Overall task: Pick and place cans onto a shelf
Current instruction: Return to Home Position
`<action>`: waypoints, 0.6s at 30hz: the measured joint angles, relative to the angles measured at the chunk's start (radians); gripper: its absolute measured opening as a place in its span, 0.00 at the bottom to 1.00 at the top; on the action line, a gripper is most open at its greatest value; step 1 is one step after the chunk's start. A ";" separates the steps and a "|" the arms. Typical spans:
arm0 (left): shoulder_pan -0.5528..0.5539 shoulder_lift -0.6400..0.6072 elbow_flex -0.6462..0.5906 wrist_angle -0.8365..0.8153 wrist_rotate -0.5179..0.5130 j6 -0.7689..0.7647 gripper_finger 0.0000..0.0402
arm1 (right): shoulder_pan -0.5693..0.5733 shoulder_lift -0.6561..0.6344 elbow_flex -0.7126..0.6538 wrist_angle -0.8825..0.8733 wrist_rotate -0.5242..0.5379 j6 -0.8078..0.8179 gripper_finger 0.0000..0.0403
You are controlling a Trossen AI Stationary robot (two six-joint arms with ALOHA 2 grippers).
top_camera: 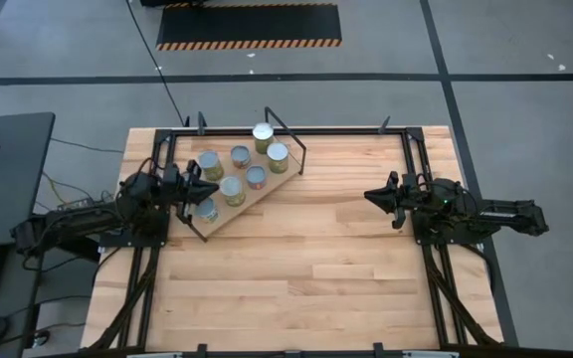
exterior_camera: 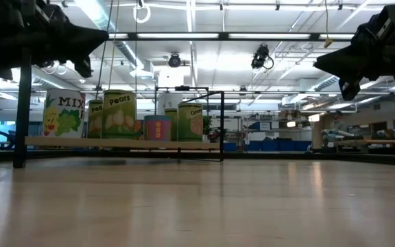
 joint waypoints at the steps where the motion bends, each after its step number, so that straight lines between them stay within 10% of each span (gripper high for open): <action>1: 0.000 -0.001 0.000 -0.010 -0.001 0.010 0.06 | 0.000 0.000 0.000 0.000 0.000 0.000 0.13; 18: 0.002 0.000 -0.002 -0.051 -0.168 0.077 0.06 | 0.000 0.000 0.000 0.003 0.000 0.000 0.13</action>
